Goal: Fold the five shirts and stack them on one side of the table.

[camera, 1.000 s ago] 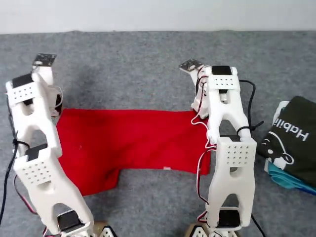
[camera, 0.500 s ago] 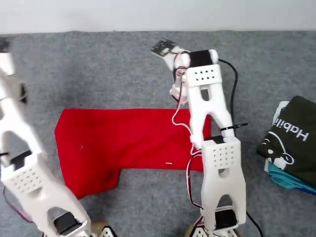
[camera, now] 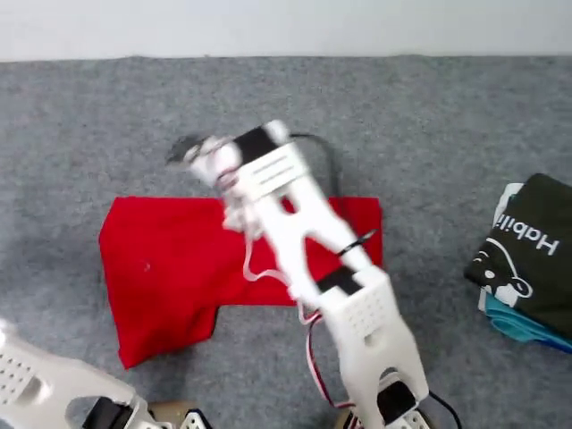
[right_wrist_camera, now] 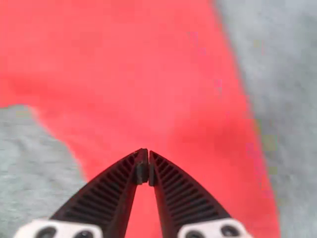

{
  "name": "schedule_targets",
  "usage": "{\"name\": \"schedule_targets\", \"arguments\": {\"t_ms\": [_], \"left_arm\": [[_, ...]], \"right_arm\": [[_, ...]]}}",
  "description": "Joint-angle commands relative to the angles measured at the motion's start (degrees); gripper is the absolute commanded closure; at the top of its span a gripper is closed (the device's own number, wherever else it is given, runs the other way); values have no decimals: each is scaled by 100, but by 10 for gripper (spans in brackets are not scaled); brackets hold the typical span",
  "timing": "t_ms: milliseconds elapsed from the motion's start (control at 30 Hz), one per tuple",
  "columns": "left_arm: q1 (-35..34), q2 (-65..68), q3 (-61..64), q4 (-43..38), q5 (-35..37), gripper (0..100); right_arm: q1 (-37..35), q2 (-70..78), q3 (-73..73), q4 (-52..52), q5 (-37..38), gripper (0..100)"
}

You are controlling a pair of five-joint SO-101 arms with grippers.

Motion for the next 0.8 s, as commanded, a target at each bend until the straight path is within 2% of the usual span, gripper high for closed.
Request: {"name": "schedule_targets", "arguments": {"t_ms": [0,100,200,533,767], "left_arm": [[-229,-396,224,-281,-202,987],[-308,-396,400,-360,-211,987],[-325,-396,488,-387,-229,987],[-325,-396,514,-387,-237,987],[-334,-404,514,-360,-237,987]], "right_arm": [[-760,-409,62,242,-62,967],[-1358,-418,62,242,-70,864],[-1921,-453,62,233,-484,779],[-3459,-286,53,207,-721,772],[-3380,620,35,-409,-721,775]]}}
